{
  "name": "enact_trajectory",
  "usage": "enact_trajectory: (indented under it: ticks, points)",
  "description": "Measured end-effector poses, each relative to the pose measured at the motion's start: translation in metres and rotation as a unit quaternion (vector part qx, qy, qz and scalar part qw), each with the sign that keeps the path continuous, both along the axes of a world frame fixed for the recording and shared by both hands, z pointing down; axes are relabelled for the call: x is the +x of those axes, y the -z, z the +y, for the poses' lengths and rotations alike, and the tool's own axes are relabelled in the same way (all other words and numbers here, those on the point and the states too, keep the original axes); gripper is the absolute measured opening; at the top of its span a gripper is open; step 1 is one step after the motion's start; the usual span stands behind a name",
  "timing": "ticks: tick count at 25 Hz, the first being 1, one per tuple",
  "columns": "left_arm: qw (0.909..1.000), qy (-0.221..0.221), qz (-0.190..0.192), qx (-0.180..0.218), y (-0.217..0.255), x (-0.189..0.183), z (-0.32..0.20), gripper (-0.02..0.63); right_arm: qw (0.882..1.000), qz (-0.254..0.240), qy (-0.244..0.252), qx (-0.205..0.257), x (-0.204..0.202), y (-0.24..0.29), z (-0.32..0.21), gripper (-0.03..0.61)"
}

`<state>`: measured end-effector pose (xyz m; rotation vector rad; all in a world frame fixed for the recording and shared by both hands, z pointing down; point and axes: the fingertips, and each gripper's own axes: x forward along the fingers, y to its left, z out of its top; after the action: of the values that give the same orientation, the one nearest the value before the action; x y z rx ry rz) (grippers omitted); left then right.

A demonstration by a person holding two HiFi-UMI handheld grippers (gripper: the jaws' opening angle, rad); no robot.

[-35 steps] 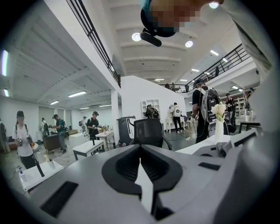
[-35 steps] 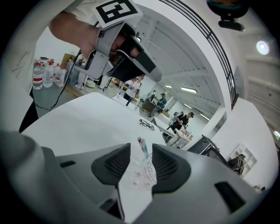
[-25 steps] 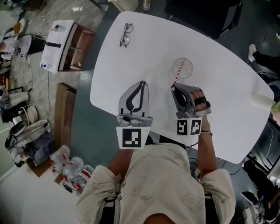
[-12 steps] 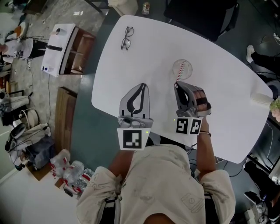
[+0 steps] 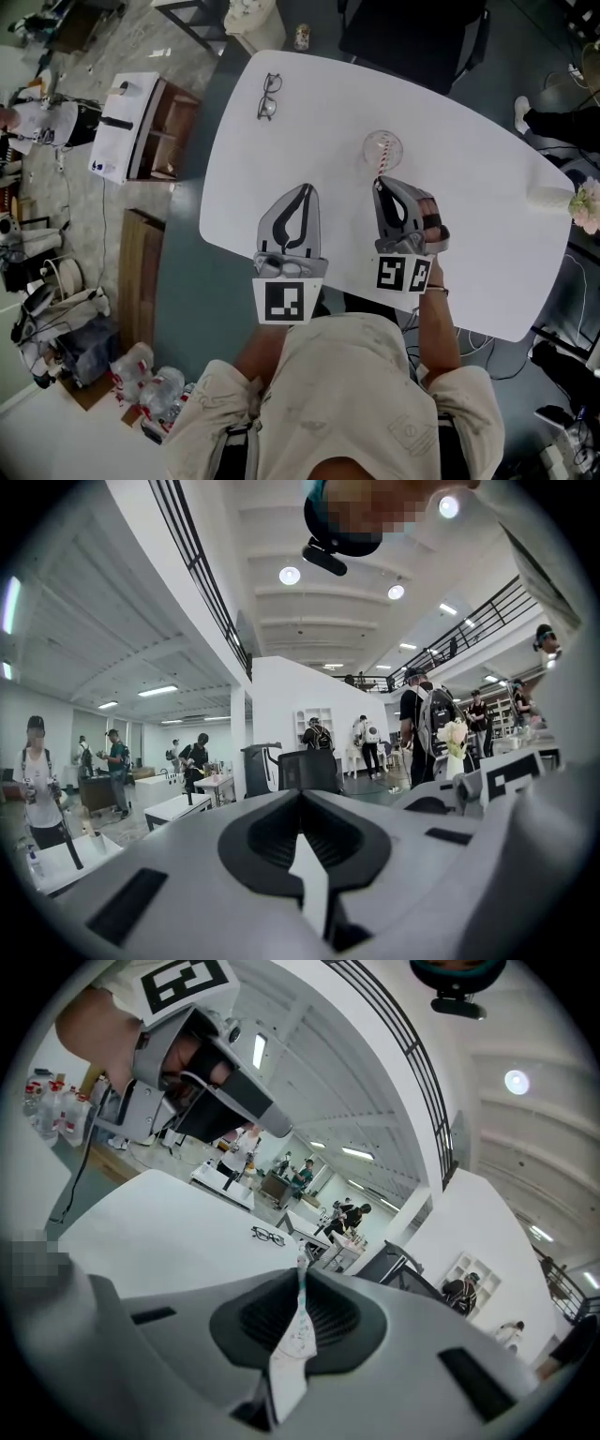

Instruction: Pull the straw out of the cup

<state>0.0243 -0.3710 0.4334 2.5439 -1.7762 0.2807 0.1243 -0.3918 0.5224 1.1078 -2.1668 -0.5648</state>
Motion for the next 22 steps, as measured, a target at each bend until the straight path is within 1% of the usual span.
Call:
enact_trajectory:
  ticks: [3,8,11,15,19,22]
  points:
    - [0.9998,-0.007,0.013,0.012,0.01,-0.001,0.006,0.006,1.0,-0.016,-0.018,0.008,0.002,0.015,0.006,0.023]
    - [0.999,-0.025,0.021,0.032,0.028,-0.006,0.027,0.005,0.997,-0.057,-0.048,0.021,0.001,0.048,0.027,0.023]
    - [0.9982,-0.036,0.028,0.04,0.038,-0.009,0.041,0.005,0.994,-0.08,-0.069,0.032,0.001,0.068,0.042,0.023]
    - [0.9963,-0.049,0.042,0.056,0.053,-0.016,0.058,0.005,0.991,-0.09,-0.091,0.047,-0.003,0.088,0.064,0.022]
    - [0.9948,-0.066,0.04,0.066,0.061,-0.025,0.076,0.005,0.986,-0.107,-0.112,0.054,-0.005,0.108,0.088,0.023]
    - [0.9932,-0.078,0.046,0.075,0.062,-0.029,0.082,0.005,0.98,-0.132,-0.129,0.072,-0.003,0.118,0.1,0.023]
